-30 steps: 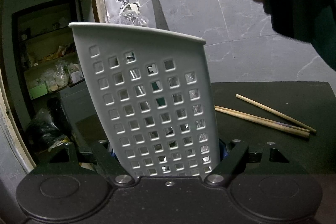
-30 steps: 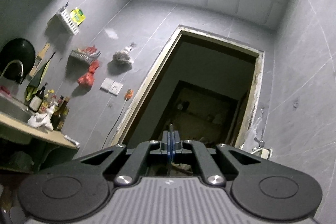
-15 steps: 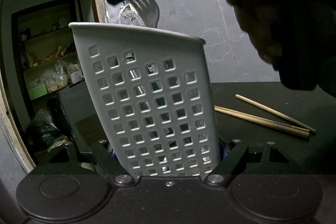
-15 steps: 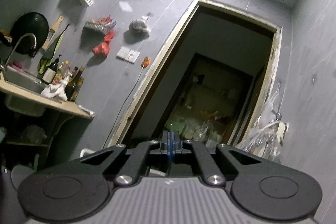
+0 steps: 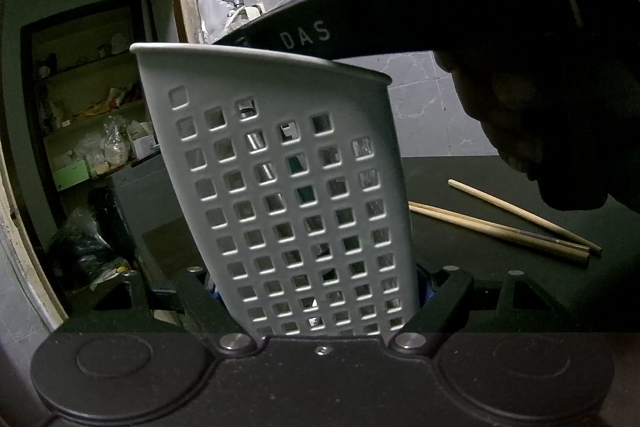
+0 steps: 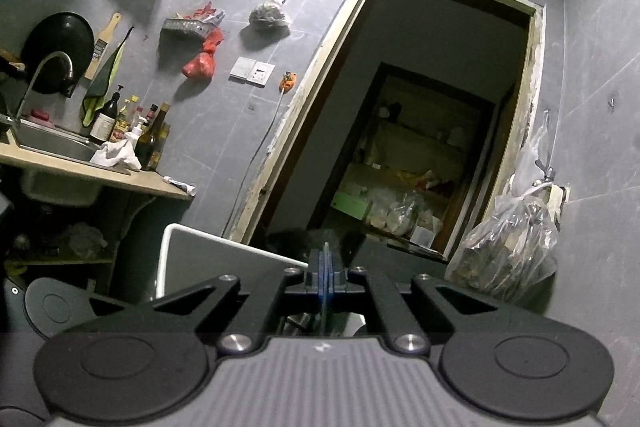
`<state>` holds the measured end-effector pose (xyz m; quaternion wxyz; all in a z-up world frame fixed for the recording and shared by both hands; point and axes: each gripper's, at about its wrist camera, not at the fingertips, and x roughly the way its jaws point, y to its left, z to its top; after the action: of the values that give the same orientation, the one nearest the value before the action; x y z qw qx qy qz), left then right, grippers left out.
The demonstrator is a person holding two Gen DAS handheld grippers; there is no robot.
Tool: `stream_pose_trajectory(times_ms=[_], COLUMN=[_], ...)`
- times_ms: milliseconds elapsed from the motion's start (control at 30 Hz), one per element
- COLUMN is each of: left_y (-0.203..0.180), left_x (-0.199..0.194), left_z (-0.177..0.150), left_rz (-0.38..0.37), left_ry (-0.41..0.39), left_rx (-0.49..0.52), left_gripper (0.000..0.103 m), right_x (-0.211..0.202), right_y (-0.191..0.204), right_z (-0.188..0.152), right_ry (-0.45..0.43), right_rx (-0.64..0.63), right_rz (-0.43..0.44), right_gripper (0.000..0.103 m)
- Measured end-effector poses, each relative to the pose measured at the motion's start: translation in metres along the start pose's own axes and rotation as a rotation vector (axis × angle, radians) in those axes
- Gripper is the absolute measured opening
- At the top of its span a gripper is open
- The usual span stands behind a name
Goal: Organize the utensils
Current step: 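Lower the fork into the basket and open the right gripper, then move the right gripper back down to the utensil pile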
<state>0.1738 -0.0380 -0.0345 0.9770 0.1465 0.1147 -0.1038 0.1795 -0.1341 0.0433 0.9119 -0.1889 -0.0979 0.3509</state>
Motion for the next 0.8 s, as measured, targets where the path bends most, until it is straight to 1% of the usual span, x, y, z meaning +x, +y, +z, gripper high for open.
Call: stream_pose_trajectory(times_ms=[267,300,333,400,433,467,500,533,567,667,700,767,800], left_y=[0.0,0.0,0.0,0.0,0.0,0.0,0.0,0.0,0.0,0.001,0.001,0.001,0.001], left_x=[0.002,0.002,0.002,0.002,0.002,0.002,0.002,0.002,0.002,0.002,0.002,0.002,0.002], left_z=[-0.001,-0.001,-0.001,-0.001,-0.001,-0.001,-0.001,-0.001,-0.001,-0.001,-0.001,-0.002,-0.002], left_rz=[-0.003,-0.003,-0.003,-0.003,-0.003,-0.003,-0.004,-0.005,-0.005,-0.004,-0.004,-0.006,-0.005], left_ry=[0.0,0.0,0.0,-0.001,-0.001,0.0,0.0,-0.001,-0.001,-0.001,-0.001,-0.001,-0.002], left_rx=[0.002,0.002,0.002,0.002,0.002,0.002,0.001,0.0,0.0,0.001,0.0,0.0,0.001], left_gripper=[0.081,0.081,0.081,0.081,0.081,0.081,0.081,0.081,0.081,0.081,0.081,0.081,0.081], right_x=[0.0,-0.001,-0.002,-0.005,-0.008,-0.011,-0.015,-0.018,-0.021,-0.03,-0.033,-0.036,-0.038], right_y=[-0.003,-0.004,-0.006,-0.01,-0.013,-0.017,-0.021,-0.025,-0.029,-0.041,-0.046,-0.054,-0.058], right_z=[0.003,0.003,0.003,0.006,0.008,0.01,0.011,0.013,0.015,0.014,0.012,0.008,0.005], right_ry=[-0.009,-0.013,-0.018,-0.034,-0.043,-0.057,-0.072,-0.082,-0.09,-0.091,-0.084,-0.067,-0.054], right_rx=[-0.002,0.001,0.006,0.02,0.028,0.037,0.044,0.046,0.048,0.05,0.051,0.065,0.078], right_rz=[0.002,-0.001,-0.005,-0.02,-0.03,-0.045,-0.066,-0.085,-0.109,-0.178,-0.203,-0.245,-0.267], right_gripper=[0.004,0.005,0.009,0.018,0.032,0.05,0.058,0.071,0.079,0.094,0.096,0.103,0.103])
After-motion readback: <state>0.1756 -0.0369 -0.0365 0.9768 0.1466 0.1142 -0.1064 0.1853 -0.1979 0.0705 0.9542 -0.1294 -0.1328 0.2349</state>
